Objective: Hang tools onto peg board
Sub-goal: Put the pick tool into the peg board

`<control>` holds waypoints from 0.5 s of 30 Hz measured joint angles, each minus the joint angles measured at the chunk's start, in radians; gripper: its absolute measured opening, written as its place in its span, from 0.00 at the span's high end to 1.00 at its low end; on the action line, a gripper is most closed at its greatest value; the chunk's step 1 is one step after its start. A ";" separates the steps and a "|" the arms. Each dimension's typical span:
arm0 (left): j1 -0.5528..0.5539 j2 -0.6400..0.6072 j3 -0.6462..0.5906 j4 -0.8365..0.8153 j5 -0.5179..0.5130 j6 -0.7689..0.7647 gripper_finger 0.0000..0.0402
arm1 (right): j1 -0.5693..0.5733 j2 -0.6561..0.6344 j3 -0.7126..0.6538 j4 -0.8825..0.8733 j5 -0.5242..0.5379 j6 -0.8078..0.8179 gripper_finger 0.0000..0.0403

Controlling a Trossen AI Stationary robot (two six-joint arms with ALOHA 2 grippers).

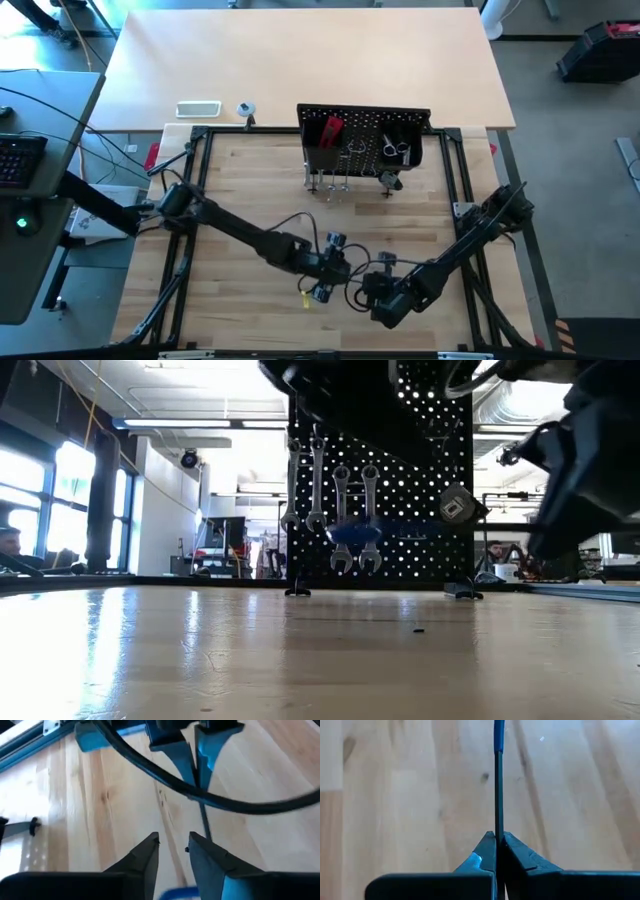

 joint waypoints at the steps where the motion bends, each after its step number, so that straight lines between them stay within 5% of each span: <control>1: 0.001 -0.011 0.000 -0.021 0.001 0.000 0.75 | 0.000 0.000 0.000 -0.001 0.017 0.003 1.00; 9: 0.030 -0.156 -0.005 -0.328 -0.097 -0.060 0.70 | 0.014 -0.027 0.000 -0.070 0.157 0.077 1.00; 15: 0.037 -0.398 -0.131 -0.293 -0.127 -0.146 0.70 | 0.050 -0.083 0.000 -0.165 0.356 0.165 1.00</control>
